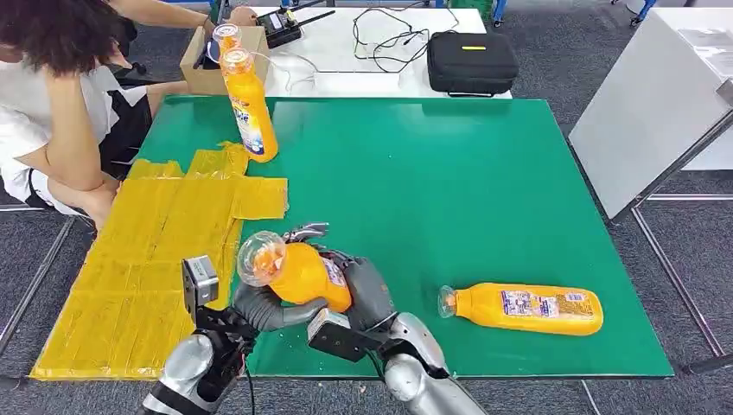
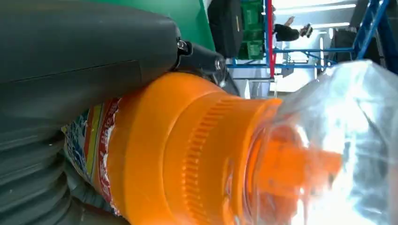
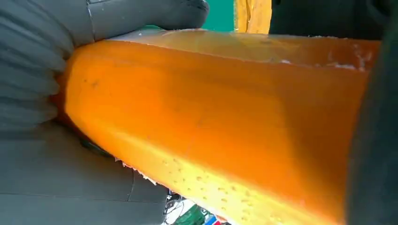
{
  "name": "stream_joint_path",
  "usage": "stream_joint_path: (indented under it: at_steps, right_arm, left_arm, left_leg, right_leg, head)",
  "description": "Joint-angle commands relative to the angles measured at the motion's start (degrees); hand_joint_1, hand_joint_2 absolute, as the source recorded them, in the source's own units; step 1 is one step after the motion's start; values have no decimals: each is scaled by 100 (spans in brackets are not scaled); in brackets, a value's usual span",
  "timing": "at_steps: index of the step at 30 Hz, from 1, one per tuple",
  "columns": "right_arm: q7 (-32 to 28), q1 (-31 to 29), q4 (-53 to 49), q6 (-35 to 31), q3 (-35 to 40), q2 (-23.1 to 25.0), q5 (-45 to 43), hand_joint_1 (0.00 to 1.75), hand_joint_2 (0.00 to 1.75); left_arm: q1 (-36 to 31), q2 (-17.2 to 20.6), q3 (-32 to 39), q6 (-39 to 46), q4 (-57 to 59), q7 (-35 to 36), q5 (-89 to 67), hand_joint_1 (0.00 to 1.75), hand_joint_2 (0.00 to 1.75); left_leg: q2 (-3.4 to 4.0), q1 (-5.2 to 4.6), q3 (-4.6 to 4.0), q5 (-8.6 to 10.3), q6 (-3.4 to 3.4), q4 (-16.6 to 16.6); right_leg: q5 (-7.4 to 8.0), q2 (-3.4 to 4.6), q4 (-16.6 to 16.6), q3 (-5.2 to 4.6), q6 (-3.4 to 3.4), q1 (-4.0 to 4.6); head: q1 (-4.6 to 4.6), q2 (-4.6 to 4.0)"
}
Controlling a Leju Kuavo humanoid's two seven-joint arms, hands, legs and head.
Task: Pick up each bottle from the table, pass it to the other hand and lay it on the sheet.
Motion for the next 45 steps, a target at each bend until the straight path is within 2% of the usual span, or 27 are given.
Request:
stream_joint_path:
  at_steps: [1, 18, 19, 20, 21, 23, 25, 26, 27, 39, 40, 41, 44, 45]
  right_arm:
    - [2, -154, 277, -10, 443, -125, 0, 175, 175]
    - [-20, -140, 248, -144, 310, -141, -112, 175, 175]
    - [-68, -98, 179, -230, 247, -151, -145, 140, 175]
    - [-129, -57, 109, -304, 198, -153, -186, 45, 175]
    - [-129, -63, 102, -304, 190, -165, -186, 3, 175]
    - [-319, 91, -319, -588, 8, -214, -292, 0, 175]
    - [-288, 148, -605, -577, -61, -308, -310, 0, 175]
    - [-288, 148, -605, -577, -61, -308, -310, 0, 175]
    - [-284, 146, -611, -573, -68, -317, -311, 0, 175]
    - [-287, 160, -612, -575, -55, -299, -310, 0, 175]
    - [-366, 195, -681, -724, -131, -289, -310, 0, 175]
    - [-441, 264, -936, -852, -237, -338, -356, 0, 175]
    - [-552, 437, -1591, -1051, -435, -461, -385, 0, 175]
    - [-690, 623, -2141, -1182, -654, -495, -565, 0, 175]
  left_arm:
    - [-293, -62, -224, 22, 342, 30, 2, 175, 175]
    - [-379, -86, -191, 81, 294, -3, 66, 175, 175]
    - [-374, -66, -166, 124, 229, -24, 73, 175, 175]
    - [-374, -45, -140, 169, 186, -63, 55, 175, 175]
    - [-382, -23, -126, 162, 185, -55, 62, 175, 175]
    - [-352, 73, 75, 411, 1, -248, -63, 175, 175]
    - [-339, 154, 187, 407, -100, -239, -66, 175, 175]
    - [-339, 154, 187, 407, -100, -239, -66, 175, 175]
    - [-342, 168, 202, 407, -102, -239, -65, 175, 175]
    - [-331, 146, 183, 420, -99, -240, -86, 175, 175]
    - [-321, 133, 238, 650, -123, -350, -303, 175, 175]
    - [-328, 194, 351, 911, -190, -416, -528, 175, 175]
    - [-375, 295, 585, 979, -271, -428, -589, 175, 175]
    - [-456, 340, 796, 1147, -224, -363, -787, 175, 175]
  left_leg:
    - [8, 0, 30, -13, -5, 1]
    - [3, 1, 19, -7, -4, 1]
    - [3, 0, 18, -7, -4, 0]
    - [5, 0, 23, -11, -5, 2]
    - [3, -1, 17, -8, -4, 1]
    - [3, 1, 20, -11, -4, 4]
    - [6, 0, 11, -7, -4, 4]
    - [14, 0, 28, -19, -7, 10]
    - [6, 0, 6, -5, -3, 2]
    - [9, -1, 8, -2, -3, -1]
    - [15, 0, 23, -12, -6, 3]
    - [9, 0, 9, -3, -3, -1]
    - [9, 0, 3, -3, -3, 2]
    - [8, 1, 4, -5, -4, 5]
  right_leg:
    - [-14, -7, -3, 35, 1, 2]
    - [-9, -9, -4, 24, 0, 3]
    - [-9, -9, -4, 22, 1, 2]
    - [-12, -10, -3, 28, 1, 2]
    - [-10, -10, -2, 21, 1, 1]
    - [-13, -11, -1, 25, 1, 3]
    - [-8, -5, 1, 14, 0, 2]
    - [-19, -5, 5, 33, 0, 3]
    - [-5, -3, 0, 8, 0, 1]
    - [-3, -3, -2, 8, 0, 0]
    - [-12, -4, 0, 26, 0, 2]
    - [-4, -3, -3, 11, 0, 1]
    - [-4, -3, 1, 5, 0, 1]
    - [-6, -6, 3, 7, 0, 2]
  head:
    - [0, 0]
    - [-2, 0]
    - [0, 0]
    - [-2, 0]
    - [-2, 0]
    - [0, 0]
    - [0, 0]
    - [-2, 0]
    - [0, 0]
    - [-2, 0]
    - [0, 0]
    - [0, 0]
    - [-2, 0]
    - [0, 0]
